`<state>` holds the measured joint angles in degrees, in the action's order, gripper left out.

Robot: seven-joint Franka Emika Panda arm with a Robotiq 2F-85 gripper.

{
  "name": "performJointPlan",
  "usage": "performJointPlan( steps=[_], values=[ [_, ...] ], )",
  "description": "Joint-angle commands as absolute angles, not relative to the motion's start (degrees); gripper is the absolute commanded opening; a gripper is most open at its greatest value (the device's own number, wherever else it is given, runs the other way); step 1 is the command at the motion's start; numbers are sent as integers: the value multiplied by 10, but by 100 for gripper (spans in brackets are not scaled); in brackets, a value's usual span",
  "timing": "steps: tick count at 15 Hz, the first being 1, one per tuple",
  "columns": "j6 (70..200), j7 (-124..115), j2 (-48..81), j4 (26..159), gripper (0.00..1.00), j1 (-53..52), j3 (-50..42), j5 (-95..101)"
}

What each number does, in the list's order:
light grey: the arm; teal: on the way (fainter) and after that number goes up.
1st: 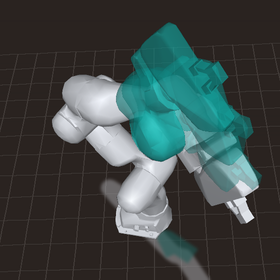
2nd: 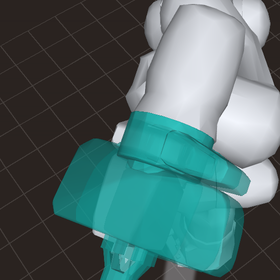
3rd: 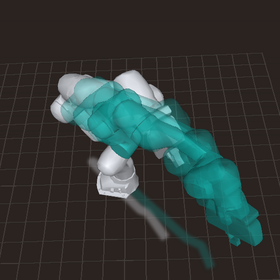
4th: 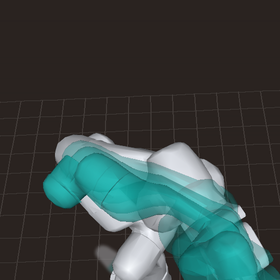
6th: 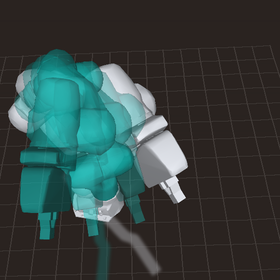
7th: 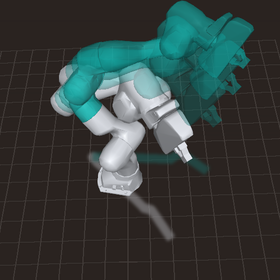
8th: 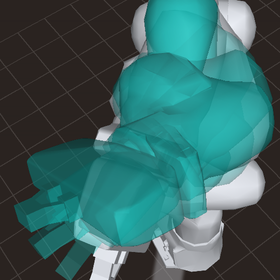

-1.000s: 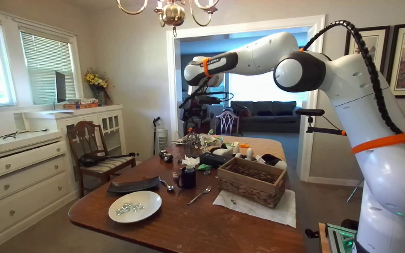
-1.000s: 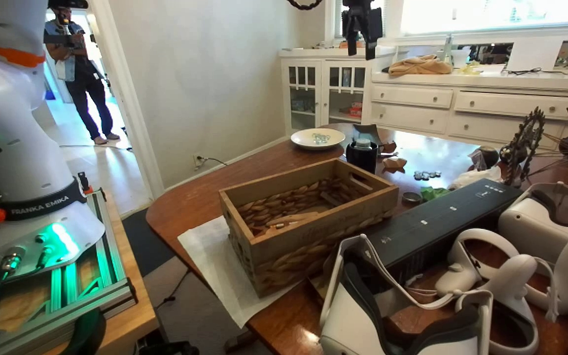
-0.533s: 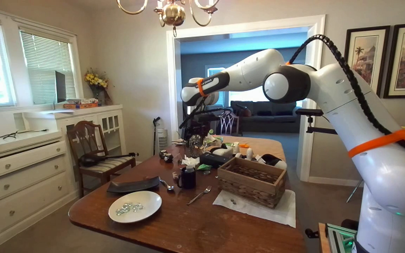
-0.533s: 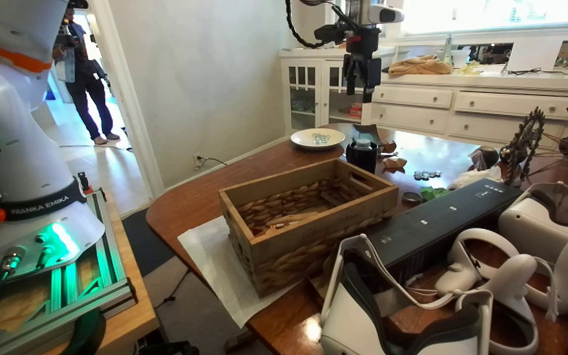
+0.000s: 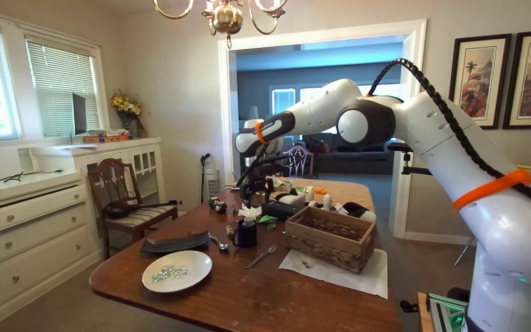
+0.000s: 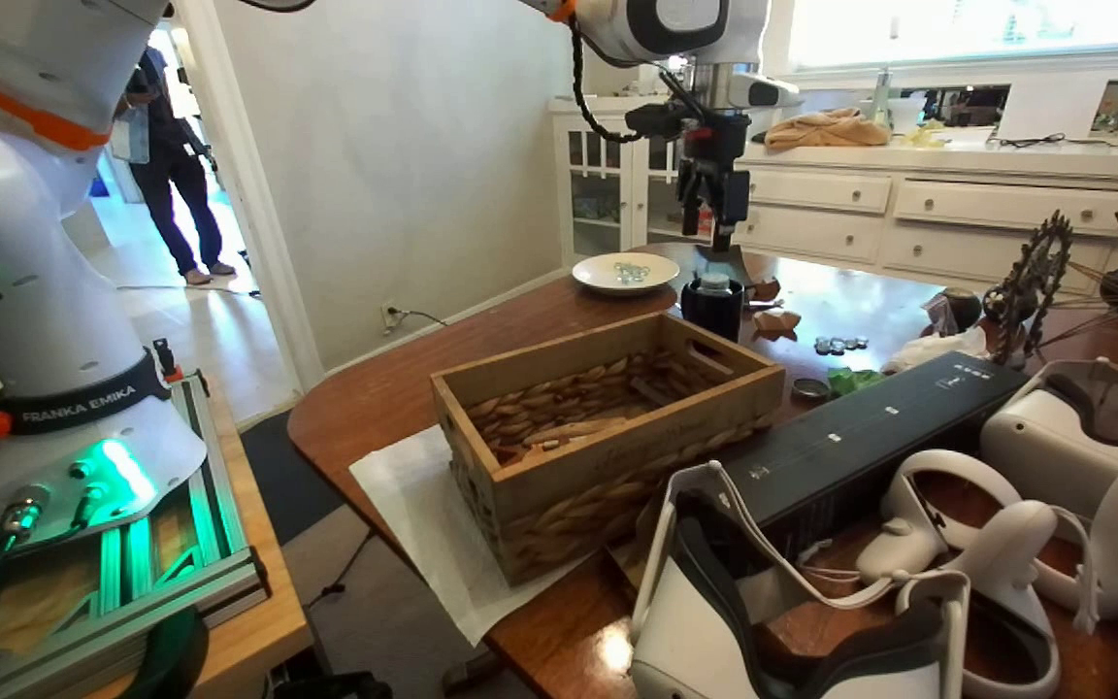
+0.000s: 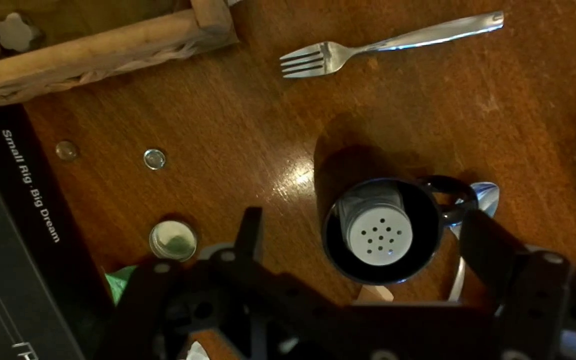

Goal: Remove the container from the black cup and move the black cup forward

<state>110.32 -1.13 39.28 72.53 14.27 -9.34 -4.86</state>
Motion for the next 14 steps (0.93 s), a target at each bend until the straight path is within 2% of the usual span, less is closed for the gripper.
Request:
performJointPlan(
  steps=[1,14],
  values=[
    [1101,-13,395,720,100,148,-87,-44],
    [1167,-93,475,671,100,106,-90,-21]
  ],
)
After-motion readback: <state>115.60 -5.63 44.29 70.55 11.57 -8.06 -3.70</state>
